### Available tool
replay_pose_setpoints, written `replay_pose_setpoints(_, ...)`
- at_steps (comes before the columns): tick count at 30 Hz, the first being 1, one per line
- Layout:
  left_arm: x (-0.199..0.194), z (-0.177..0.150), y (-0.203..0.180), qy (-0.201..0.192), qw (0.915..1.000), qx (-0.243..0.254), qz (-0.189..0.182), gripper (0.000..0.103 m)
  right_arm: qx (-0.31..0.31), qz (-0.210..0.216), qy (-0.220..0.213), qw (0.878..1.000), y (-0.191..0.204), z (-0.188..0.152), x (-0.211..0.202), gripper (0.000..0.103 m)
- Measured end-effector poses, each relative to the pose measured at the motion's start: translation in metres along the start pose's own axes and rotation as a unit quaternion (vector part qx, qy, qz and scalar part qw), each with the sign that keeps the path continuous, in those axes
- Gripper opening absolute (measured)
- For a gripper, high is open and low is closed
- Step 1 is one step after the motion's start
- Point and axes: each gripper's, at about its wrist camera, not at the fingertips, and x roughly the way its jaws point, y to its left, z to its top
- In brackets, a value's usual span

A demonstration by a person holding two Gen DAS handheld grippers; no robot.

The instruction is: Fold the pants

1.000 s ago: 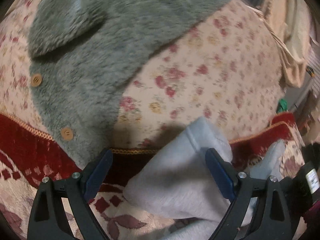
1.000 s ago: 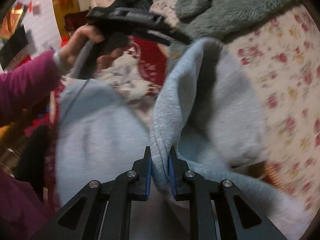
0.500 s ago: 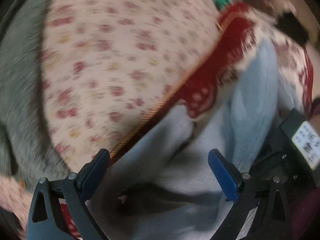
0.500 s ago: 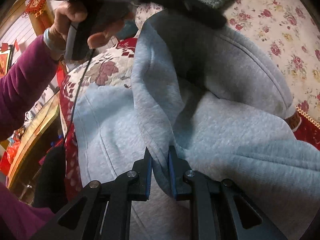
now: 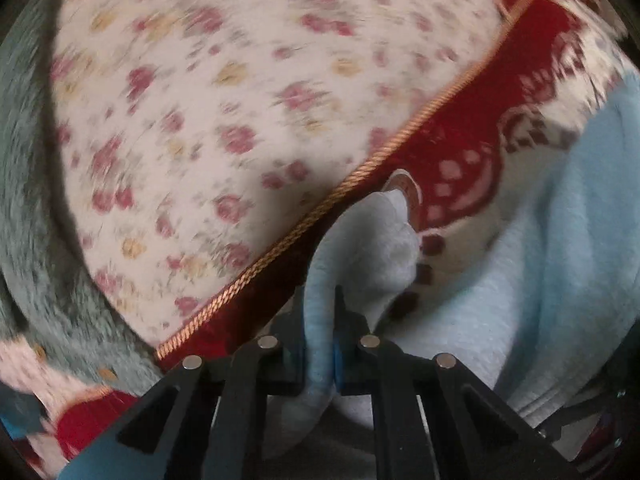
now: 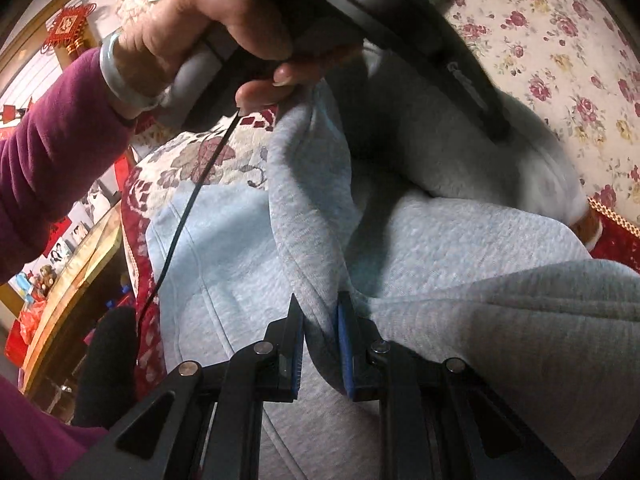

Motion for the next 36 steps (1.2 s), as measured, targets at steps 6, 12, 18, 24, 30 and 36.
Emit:
replay_pose_setpoints(6, -0.04, -0.037, 0.05, -0.068, 0.9898, -0.125, -0.015, 0.009, 0.0, -0.013, 0.003, 1.0, 0.004, 0.002, 0.0, 0.017)
replay_pose_setpoints(12, -0.104, -0.117, 0.117, -0.146, 0.9452, -0.29, -0.035, 0.009, -0.016, -0.051, -0.005, 0.999, 0.019, 0.012, -0.008, 0.017)
replay_pose_setpoints(18, -0.162, -0.24, 0.129, -0.234, 0.8727, -0.426, -0.045, 0.009, -0.041, -0.078, -0.014, 0.996, 0.042, 0.016, -0.032, 0.016)
replay_pose_setpoints(24, -0.162, -0.372, 0.093, -0.254, 0.7943, -0.552, 0.018, 0.009, -0.067, -0.112, -0.003, 0.991, 0.079, -0.001, -0.041, 0.017)
replay_pose_setpoints(30, -0.128, -0.453, 0.071, -0.222, 0.7346, -0.638, 0.065, 0.01, -0.078, -0.148, 0.035, 0.985, 0.105, -0.037, -0.015, 0.017)
replay_pose_setpoints(36, -0.119, -0.478, 0.059, -0.228, 0.7156, -0.658, 0.059, 0.01, -0.052, -0.154, 0.034, 0.986, 0.104, -0.054, -0.016, 0.017)
